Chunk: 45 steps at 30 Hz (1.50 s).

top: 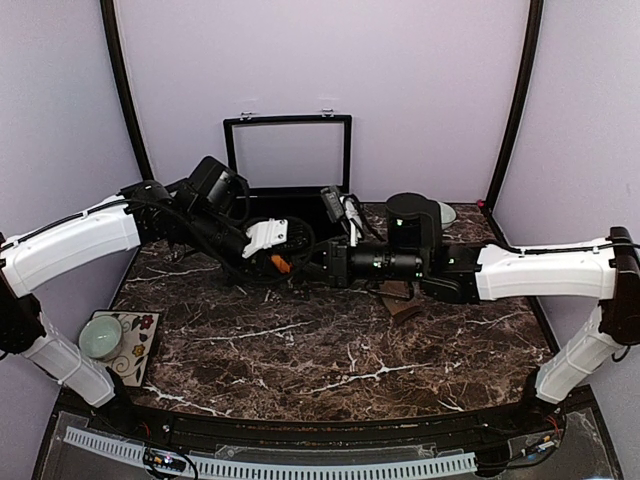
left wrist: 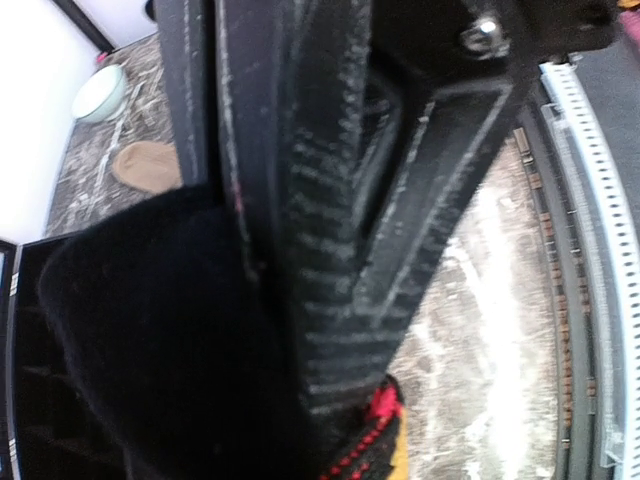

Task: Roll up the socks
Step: Roll the sock.

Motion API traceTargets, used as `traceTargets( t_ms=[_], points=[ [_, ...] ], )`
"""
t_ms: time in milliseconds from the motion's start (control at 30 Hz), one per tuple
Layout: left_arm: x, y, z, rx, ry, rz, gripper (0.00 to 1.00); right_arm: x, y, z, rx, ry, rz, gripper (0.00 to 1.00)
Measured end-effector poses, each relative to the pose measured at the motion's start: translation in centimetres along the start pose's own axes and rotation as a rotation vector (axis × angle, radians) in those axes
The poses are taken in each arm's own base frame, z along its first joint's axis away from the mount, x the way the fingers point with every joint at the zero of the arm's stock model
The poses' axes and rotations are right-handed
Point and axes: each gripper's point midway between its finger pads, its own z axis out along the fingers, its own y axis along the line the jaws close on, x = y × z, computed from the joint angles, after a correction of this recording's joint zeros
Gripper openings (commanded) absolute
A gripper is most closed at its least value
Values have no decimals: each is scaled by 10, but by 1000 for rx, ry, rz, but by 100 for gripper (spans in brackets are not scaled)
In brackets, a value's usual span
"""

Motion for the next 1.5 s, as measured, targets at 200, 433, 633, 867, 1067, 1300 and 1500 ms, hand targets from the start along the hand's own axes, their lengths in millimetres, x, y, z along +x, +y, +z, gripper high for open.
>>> traceTargets(
  t_ms=[200, 433, 633, 867, 1067, 1300, 1500],
  points=[
    [12, 19, 5, -125, 68, 25, 0, 2, -11, 4, 26, -1, 116, 0],
    [5, 9, 4, -39, 14, -23, 0, -1, -7, 2, -6, -27, 116, 49],
    [-27, -22, -7, 268, -151, -148, 0, -10, 28, -23, -129, -88, -66, 49],
    [-53, -54, -23, 592, -253, -288, 0, -12, 55, -30, -235, -41, -244, 43],
    [-59, -66, -31, 778, -277, -405, 0, -7, 60, -31, -258, 23, -323, 32],
    [-56, -73, -34, 848, -260, -455, 9, 0, 55, -29, -243, 58, -339, 0],
    [-39, -55, -17, 670, -177, -412, 34, 0, 40, -19, -173, 64, -268, 0]
  ],
)
